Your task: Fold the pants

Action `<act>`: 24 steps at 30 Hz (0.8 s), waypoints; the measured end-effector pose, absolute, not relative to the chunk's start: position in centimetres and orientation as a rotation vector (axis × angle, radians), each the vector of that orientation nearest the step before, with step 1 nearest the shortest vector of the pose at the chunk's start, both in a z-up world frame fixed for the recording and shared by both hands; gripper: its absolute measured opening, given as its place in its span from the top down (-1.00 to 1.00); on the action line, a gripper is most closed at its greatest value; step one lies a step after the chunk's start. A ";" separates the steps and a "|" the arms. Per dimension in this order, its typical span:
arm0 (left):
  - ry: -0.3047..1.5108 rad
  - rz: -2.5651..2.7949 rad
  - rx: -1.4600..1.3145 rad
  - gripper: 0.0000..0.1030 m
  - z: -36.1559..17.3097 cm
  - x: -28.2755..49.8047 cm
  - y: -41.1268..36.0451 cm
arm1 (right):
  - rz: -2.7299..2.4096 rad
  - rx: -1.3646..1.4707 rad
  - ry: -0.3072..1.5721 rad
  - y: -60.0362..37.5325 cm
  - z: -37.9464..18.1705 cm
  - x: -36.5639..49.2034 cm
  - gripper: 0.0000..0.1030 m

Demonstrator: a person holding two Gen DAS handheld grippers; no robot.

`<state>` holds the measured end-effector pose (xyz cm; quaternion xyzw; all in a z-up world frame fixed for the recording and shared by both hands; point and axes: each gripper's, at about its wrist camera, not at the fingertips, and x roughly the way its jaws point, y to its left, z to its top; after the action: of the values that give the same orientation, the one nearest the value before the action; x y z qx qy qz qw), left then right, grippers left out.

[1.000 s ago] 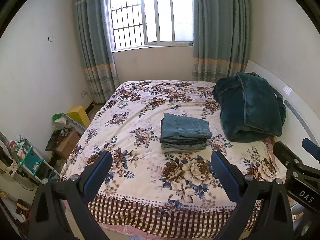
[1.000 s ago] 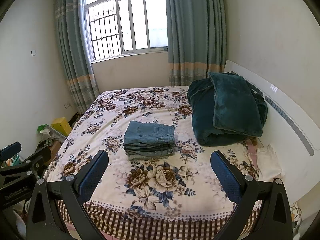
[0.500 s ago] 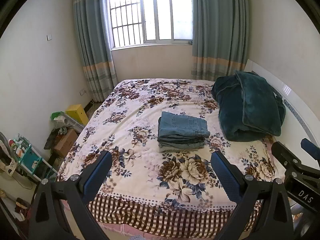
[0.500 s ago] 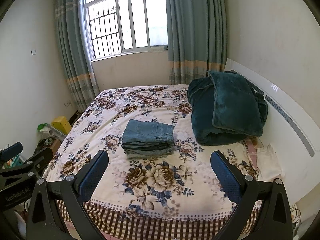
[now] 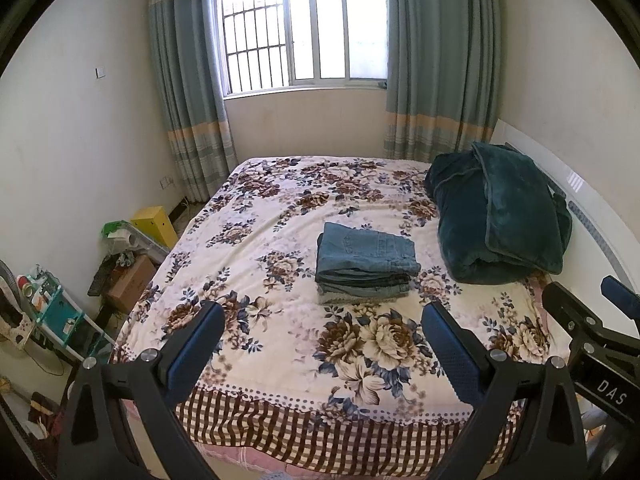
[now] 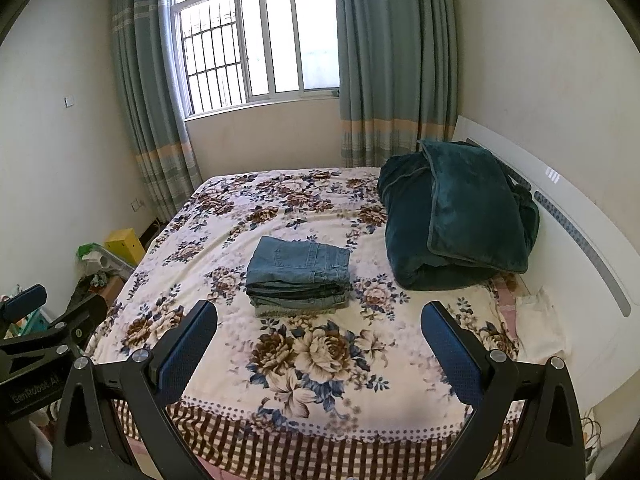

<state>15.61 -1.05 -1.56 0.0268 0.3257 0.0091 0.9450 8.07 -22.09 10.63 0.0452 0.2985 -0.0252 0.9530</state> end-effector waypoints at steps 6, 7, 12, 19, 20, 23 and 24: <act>0.666 0.020 0.051 -0.96 -1.7 15.5 -1.0 | -0.046 0.088 0.609 -21.9 10.7 8.5 -1.00; 0.662 0.021 0.052 -0.96 -1.7 15.5 -0.9 | -0.047 0.090 0.609 -22.0 10.8 8.5 -1.00; 0.663 0.021 0.051 -0.96 -1.7 15.6 -1.1 | -0.051 0.086 0.615 -21.9 10.5 8.6 -1.00; 0.663 0.026 0.049 -0.96 -1.7 15.6 -1.0 | -0.050 0.086 0.612 -22.2 10.8 8.7 -1.00; 0.663 0.022 0.047 -0.96 -1.7 15.6 -0.9 | -0.051 0.084 0.610 -22.3 10.8 8.7 -1.00; 0.663 0.025 0.051 -0.96 -1.7 15.6 -0.9 | -0.049 0.085 0.612 -22.5 11.0 8.9 -1.00; 0.661 0.030 0.050 -0.96 -1.7 15.5 -1.0 | -0.047 0.085 0.612 -22.4 11.0 8.8 -1.00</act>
<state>15.55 -0.98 -1.74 0.0243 0.3245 0.0147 0.9455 8.80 -22.39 10.98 0.0419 0.3012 -0.0232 0.9524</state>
